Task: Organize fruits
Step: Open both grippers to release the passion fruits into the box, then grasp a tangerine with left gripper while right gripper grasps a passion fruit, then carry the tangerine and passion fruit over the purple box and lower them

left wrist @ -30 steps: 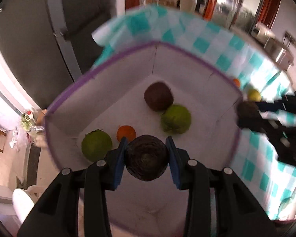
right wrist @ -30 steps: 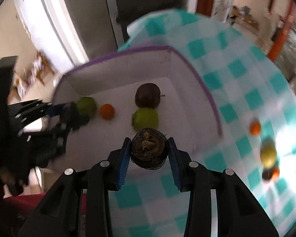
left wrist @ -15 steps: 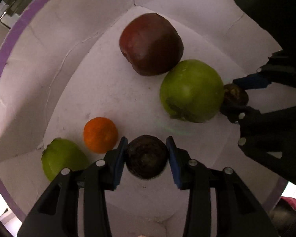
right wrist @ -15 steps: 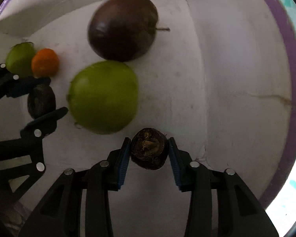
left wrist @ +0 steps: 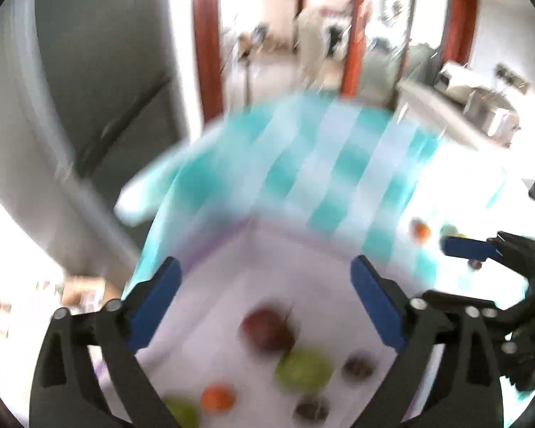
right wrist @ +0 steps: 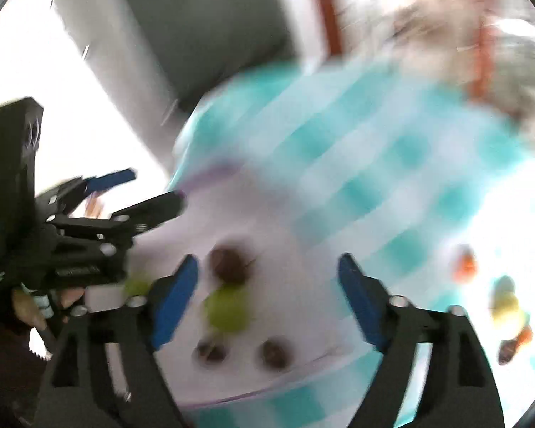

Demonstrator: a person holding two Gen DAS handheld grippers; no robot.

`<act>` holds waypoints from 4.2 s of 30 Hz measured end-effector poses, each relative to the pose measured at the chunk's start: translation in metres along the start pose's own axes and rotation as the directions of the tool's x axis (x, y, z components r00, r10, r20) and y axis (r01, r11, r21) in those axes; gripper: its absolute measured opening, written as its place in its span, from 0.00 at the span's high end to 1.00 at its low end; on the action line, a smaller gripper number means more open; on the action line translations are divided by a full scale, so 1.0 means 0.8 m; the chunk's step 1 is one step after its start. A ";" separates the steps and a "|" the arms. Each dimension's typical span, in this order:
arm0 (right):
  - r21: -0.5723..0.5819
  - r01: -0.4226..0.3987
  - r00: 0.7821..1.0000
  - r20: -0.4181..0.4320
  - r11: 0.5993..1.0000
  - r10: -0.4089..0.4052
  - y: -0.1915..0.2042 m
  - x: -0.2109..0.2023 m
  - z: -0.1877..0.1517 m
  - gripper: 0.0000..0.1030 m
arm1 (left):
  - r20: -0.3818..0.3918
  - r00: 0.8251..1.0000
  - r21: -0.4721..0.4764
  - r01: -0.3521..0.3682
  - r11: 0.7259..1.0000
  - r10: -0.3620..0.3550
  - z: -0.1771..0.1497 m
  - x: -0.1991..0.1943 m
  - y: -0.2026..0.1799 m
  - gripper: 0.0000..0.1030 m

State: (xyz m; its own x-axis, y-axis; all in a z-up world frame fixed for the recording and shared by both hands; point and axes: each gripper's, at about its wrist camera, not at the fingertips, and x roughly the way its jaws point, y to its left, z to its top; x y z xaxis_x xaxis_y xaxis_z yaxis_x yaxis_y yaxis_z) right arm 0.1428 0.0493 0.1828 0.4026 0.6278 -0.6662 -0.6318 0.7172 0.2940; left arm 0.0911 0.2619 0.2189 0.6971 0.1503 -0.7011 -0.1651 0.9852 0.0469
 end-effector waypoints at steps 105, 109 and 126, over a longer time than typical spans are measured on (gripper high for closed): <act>0.033 0.393 0.915 0.089 0.919 -0.394 0.053 -0.378 -0.241 0.60 | -0.091 0.980 0.404 0.198 0.893 -0.176 -0.180 -0.251 -0.296 0.60; 0.038 0.394 0.911 0.119 0.919 -0.395 0.052 -0.402 -0.247 0.60 | -0.073 0.975 0.425 0.222 0.877 -0.211 -0.177 -0.268 -0.304 0.60; 0.010 0.342 0.938 -0.060 0.940 -0.340 0.016 -0.303 -0.267 0.60 | -0.168 0.965 0.346 0.251 0.904 -0.204 -0.180 -0.188 -0.228 0.60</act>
State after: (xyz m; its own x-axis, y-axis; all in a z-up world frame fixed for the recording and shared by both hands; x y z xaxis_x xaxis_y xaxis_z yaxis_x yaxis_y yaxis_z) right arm -0.1042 -0.1581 0.2018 0.5533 0.3269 -0.7661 -0.4494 0.8916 0.0558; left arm -0.0839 0.0473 0.2133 0.5889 -0.0696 -0.8052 0.2669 0.9571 0.1125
